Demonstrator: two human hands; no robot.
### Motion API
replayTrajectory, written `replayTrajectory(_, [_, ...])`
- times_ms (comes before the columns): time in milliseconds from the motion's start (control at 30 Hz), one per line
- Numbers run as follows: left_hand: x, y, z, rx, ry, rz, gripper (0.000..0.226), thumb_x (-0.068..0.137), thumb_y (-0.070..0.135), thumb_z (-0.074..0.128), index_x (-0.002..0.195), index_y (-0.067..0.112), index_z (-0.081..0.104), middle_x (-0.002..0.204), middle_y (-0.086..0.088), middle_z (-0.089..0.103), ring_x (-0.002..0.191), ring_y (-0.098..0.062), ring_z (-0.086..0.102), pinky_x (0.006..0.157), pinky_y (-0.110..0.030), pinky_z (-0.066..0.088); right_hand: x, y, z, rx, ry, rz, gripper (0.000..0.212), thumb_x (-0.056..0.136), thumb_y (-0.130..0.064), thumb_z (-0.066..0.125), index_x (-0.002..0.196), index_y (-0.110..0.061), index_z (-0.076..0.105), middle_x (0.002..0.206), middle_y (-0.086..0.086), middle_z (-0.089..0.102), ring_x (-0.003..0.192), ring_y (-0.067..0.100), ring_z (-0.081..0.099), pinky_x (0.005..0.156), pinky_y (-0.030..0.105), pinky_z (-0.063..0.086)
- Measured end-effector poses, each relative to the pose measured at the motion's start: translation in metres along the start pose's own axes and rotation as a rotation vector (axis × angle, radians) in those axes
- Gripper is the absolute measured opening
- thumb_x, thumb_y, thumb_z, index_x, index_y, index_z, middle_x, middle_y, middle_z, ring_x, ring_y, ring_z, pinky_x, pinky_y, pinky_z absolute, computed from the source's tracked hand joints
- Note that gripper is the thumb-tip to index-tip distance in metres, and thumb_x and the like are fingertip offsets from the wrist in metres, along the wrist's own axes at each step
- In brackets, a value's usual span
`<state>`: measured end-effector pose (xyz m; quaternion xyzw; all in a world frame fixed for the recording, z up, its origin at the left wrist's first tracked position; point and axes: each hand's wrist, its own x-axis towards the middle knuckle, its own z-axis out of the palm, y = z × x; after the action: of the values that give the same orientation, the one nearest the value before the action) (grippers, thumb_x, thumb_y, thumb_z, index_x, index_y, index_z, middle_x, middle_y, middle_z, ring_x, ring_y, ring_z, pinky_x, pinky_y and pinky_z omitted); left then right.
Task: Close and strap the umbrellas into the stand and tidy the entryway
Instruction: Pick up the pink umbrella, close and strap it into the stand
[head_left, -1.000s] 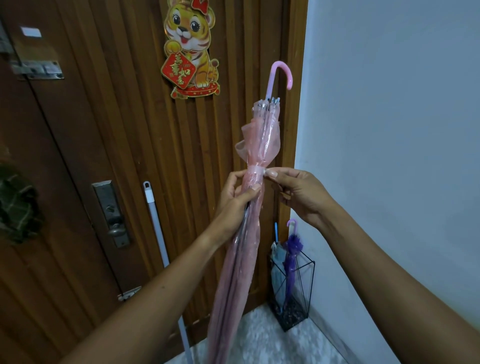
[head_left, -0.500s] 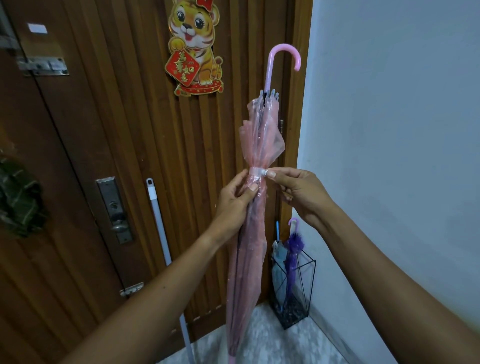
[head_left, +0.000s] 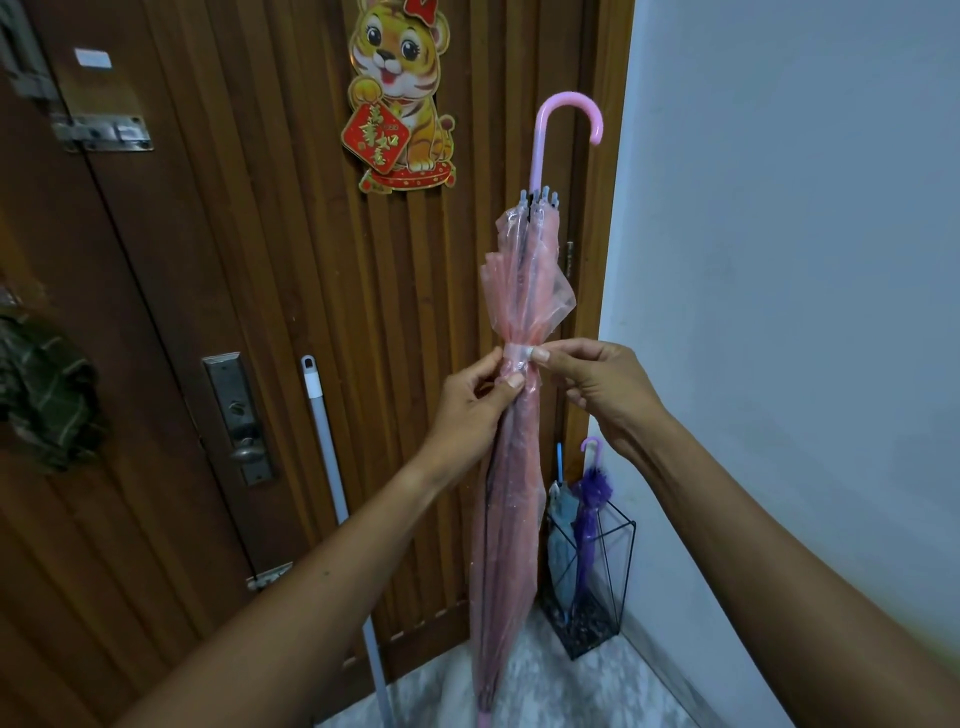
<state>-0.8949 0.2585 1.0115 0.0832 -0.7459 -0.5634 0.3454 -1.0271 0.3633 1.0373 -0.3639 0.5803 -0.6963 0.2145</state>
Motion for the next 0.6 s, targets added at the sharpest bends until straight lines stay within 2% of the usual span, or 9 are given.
replayTrajectory(133, [-0.001,0.000,-0.005,-0.026,-0.004,-0.002,0.050,0.101,0.013,0.055,0.149,0.008,0.043,0.146,-0.005,0.054,0.129,-0.010,0.056,0.104,-0.033,0.050,-0.002,-0.002,0.004,-0.027,0.001,0.006,0.020,0.083,-0.022,0.080,0.097,-0.009,0.079,0.091,0.002,0.079,0.087,0.009,0.072,0.059,0.014,0.049])
replayTrajectory(267, [-0.002,0.002,-0.009,-0.012,-0.018,0.011,0.050,0.101,0.014,0.055,0.149,0.009,0.042,0.147,-0.004,0.053,0.128,-0.008,0.056,0.099,-0.025,0.052,-0.005,-0.005,0.007,-0.055,0.001,0.028,0.016,0.082,-0.027,0.080,0.092,-0.015,0.080,0.090,0.000,0.079,0.091,0.012,0.070,0.069,0.024,0.043])
replayTrajectory(433, [-0.004,0.003,-0.014,-0.021,-0.057,-0.020,0.050,0.101,0.017,0.054,0.149,0.010,0.042,0.146,-0.004,0.053,0.130,-0.011,0.055,0.105,-0.035,0.050,-0.008,-0.009,0.009,-0.086,0.015,0.036,0.013,0.079,-0.031,0.082,0.088,-0.022,0.079,0.092,-0.002,0.078,0.095,0.014,0.069,0.071,0.026,0.042])
replayTrajectory(500, [-0.004,0.006,-0.015,-0.048,-0.078,-0.039,0.050,0.101,0.016,0.055,0.149,0.010,0.043,0.146,-0.003,0.054,0.131,-0.012,0.054,0.108,-0.037,0.047,-0.009,-0.009,0.011,-0.097,0.027,0.042,0.016,0.079,-0.033,0.082,0.091,-0.025,0.076,0.096,-0.005,0.077,0.101,0.015,0.068,0.076,0.031,0.044])
replayTrajectory(600, [-0.004,0.011,-0.019,-0.124,-0.096,-0.109,0.044,0.102,0.017,0.052,0.146,0.013,0.048,0.139,0.002,0.059,0.128,-0.012,0.057,0.107,-0.038,0.047,-0.012,-0.012,0.014,-0.083,0.017,0.055,0.023,0.079,-0.032,0.082,0.099,-0.025,0.074,0.095,-0.009,0.077,0.101,0.012,0.068,0.080,0.033,0.043])
